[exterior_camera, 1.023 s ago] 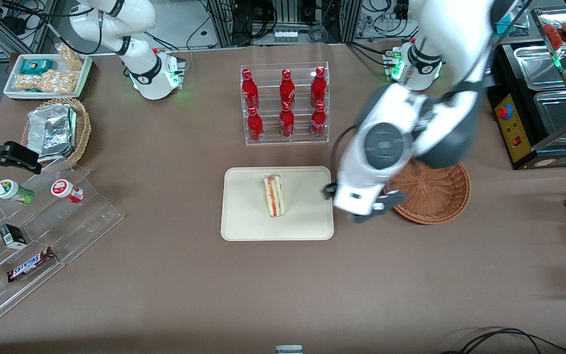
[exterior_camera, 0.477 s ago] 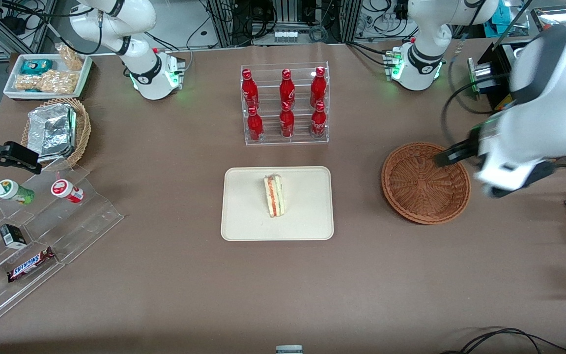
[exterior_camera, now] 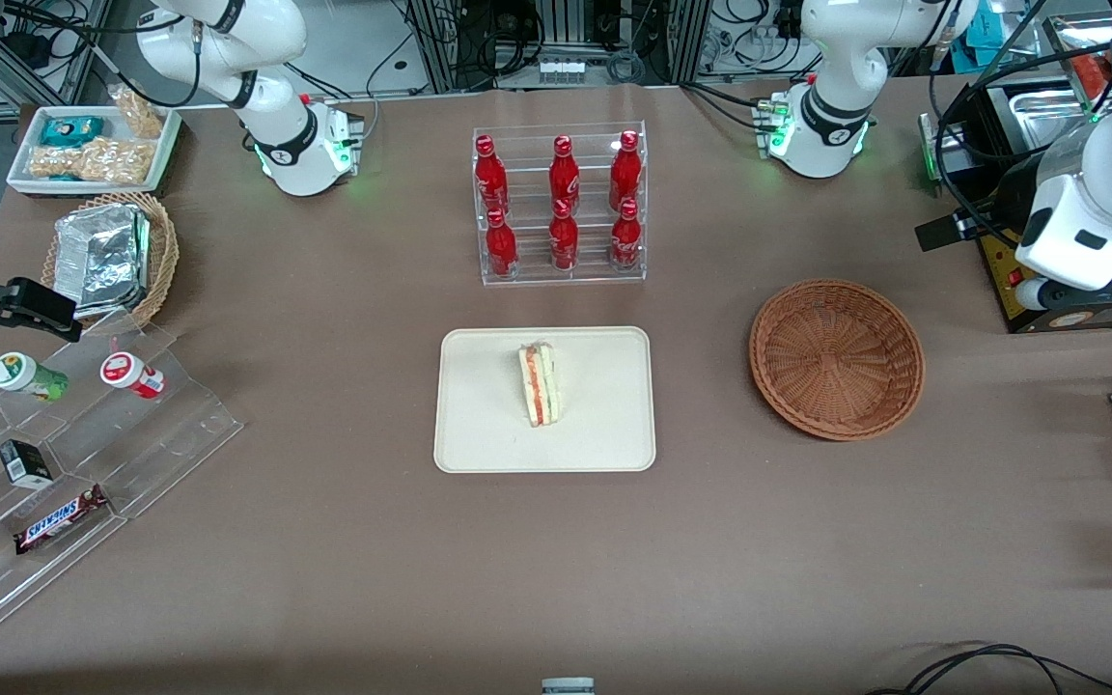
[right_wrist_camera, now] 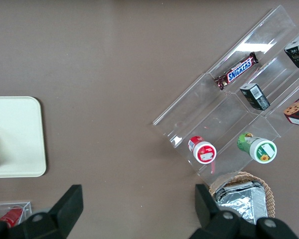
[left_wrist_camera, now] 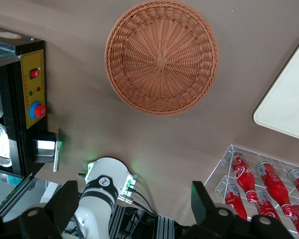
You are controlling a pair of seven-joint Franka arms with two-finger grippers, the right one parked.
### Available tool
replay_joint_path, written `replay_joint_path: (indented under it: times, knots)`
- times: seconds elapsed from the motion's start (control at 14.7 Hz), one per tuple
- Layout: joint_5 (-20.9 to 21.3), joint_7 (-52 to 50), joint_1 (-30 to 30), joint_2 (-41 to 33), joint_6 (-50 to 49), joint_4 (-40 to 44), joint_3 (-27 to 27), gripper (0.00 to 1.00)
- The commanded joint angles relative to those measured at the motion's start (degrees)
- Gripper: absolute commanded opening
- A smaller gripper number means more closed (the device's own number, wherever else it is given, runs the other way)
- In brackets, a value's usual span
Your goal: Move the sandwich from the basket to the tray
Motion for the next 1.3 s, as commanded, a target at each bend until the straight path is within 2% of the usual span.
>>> replay_joint_path:
  times: [0.0,0.14,0.41,0.68,0.95,1.23]
  knots:
    - [0.7,5.7,3.3,-2.3,5.1,-2.2,-1.0,1.00]
    - [3.7,11.8,3.9,-5.1,5.8,-4.5,-1.7,1.00]
    - [5.5,11.9,3.4,-5.8,6.9,-4.8,-3.0,1.00]
    - [4.7,12.5,3.8,-12.3,17.5,-13.7,-3.9,1.00]
    - [2.4,12.6,3.7,-11.8,15.2,-11.4,-3.7,1.00]
    - [3.2,12.7,3.7,-11.9,15.4,-11.2,-3.7,1.00]
